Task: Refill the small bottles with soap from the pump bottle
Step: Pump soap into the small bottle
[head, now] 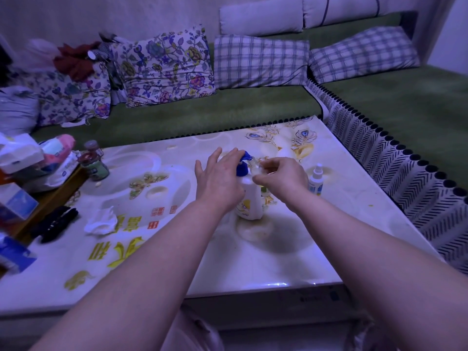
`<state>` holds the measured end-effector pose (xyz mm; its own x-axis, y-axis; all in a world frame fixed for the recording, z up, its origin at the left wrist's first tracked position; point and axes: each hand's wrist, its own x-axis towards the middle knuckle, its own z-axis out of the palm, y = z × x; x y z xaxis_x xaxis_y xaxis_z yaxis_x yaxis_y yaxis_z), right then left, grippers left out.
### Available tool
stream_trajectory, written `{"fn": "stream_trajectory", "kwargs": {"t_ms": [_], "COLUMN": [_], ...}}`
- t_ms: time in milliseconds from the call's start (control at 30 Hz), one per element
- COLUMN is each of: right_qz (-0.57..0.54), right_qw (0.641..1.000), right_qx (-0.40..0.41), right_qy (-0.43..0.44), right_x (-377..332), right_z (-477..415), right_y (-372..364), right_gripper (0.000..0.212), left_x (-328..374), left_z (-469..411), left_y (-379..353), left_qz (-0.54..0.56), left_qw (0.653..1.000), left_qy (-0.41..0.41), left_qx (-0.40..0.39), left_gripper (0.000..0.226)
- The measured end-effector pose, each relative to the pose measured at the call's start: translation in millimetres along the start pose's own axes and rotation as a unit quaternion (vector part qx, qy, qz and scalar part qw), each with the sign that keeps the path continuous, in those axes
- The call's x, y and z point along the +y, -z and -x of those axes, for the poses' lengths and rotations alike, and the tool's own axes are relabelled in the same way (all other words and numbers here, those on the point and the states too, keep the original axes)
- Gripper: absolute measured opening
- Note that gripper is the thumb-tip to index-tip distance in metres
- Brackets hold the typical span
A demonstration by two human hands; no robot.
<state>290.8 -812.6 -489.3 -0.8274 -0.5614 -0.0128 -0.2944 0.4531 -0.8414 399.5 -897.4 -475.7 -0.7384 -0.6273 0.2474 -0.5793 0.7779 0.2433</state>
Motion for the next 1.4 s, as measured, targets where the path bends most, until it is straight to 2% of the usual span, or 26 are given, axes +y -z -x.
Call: {"fn": "stream_trajectory", "kwargs": {"t_ms": [600, 867, 1133, 1300, 1400], "right_qz": [0.038, 0.020, -0.009, -0.039, -0.055], "right_qw": [0.999, 1.000, 1.000, 0.999, 0.998], "right_qx": [-0.007, 0.000, -0.004, 0.005, 0.008], "right_qy": [-0.012, -0.011, -0.027, -0.026, -0.016], "right_x": [1.2, 1.4, 3.0, 2.0, -0.1], "right_z": [-1.0, 0.1, 0.9, 1.4, 0.9], "right_y": [1.8, 1.0, -0.8, 0.1, 1.4], "right_gripper": [0.029, 0.036, 0.035, 0.028, 0.033], "left_x": [1.4, 2.0, 1.4, 2.6, 3.4], "left_z": [-3.0, -4.0, -0.5, -0.6, -0.5], "left_y": [2.3, 2.4, 1.9, 2.3, 0.8], "left_qz": [-0.058, 0.007, 0.012, 0.019, 0.025], "left_qw": [0.998, 1.000, 1.000, 1.000, 1.000], "left_qy": [-0.014, -0.009, -0.008, -0.006, -0.002], "left_qx": [-0.009, 0.012, 0.015, 0.017, 0.018], "left_gripper": [0.066, 0.066, 0.069, 0.068, 0.067]}}
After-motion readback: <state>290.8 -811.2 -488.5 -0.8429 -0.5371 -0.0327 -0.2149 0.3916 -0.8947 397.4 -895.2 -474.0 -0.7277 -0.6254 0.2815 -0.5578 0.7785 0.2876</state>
